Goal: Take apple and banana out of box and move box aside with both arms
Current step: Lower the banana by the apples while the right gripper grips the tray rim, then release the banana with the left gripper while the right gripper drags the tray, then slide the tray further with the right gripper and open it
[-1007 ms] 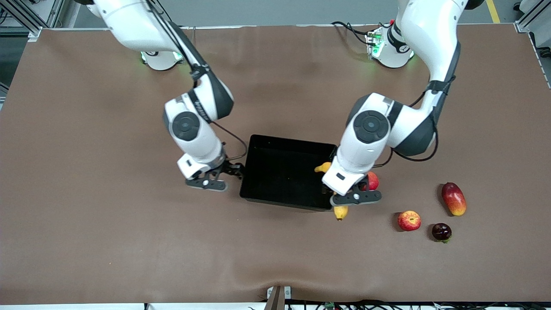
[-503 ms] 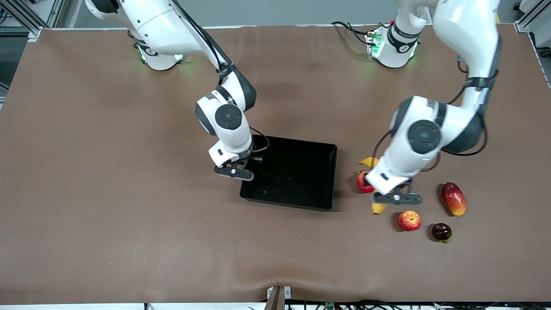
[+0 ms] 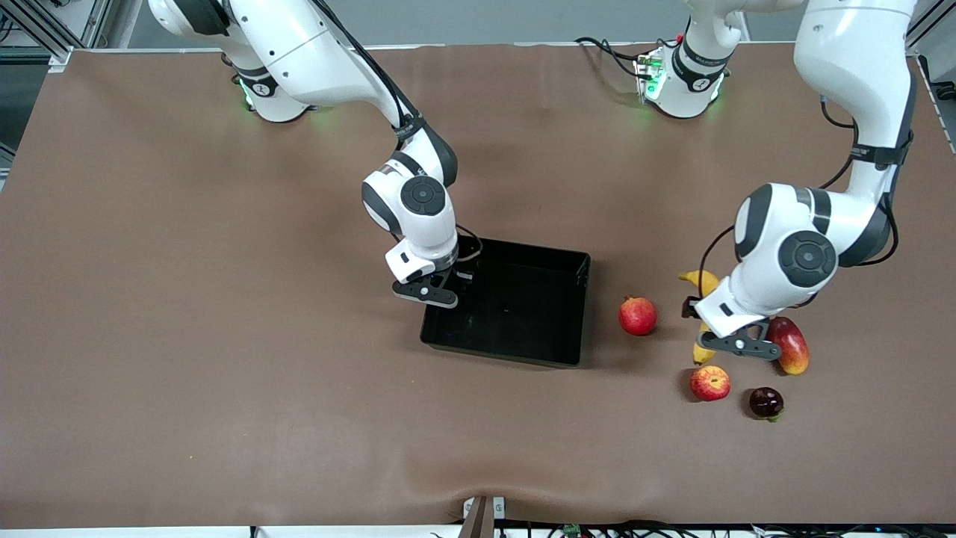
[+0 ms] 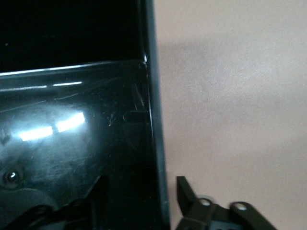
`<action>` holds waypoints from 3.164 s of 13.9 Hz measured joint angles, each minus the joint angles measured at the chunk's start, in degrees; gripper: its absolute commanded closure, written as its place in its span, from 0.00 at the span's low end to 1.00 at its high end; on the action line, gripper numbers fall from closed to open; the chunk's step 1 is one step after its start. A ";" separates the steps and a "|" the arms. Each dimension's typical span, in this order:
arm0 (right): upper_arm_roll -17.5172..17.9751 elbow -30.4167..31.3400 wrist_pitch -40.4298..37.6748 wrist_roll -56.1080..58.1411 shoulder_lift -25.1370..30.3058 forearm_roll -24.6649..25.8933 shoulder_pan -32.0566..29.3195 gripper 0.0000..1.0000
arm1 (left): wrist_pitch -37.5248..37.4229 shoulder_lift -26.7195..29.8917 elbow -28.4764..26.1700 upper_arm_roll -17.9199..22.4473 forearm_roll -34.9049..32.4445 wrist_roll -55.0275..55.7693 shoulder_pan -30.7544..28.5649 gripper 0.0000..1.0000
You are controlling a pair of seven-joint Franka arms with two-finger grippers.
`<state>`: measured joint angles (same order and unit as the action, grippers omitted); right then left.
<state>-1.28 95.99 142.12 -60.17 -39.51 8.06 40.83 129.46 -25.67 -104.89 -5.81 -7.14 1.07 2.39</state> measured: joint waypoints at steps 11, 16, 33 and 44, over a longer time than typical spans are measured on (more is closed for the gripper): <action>-0.98 -6.57 -9.52 -0.20 4.92 0.06 -4.77 1.00 | 10.68 -8.34 -1.95 -0.03 11.16 -0.85 -8.88 0.87; -1.28 -7.28 -18.83 16.79 12.86 -8.34 -14.57 1.00 | 11.34 -9.17 -1.75 -0.04 12.70 -0.86 -9.15 0.00; -1.51 11.46 -16.23 83.91 21.68 -16.84 -57.52 1.00 | -18.88 7.73 11.34 -1.78 3.73 -4.54 -9.12 0.00; -1.22 23.70 12.90 83.40 13.63 -19.23 -60.51 0.29 | -34.67 17.77 21.50 -4.25 3.55 -3.78 -10.32 0.00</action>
<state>-2.50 119.69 155.02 23.23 -25.88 -11.17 -19.68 94.80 -7.90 -83.39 -10.05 -3.59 -2.71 -7.92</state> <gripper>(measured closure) 0.969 0.000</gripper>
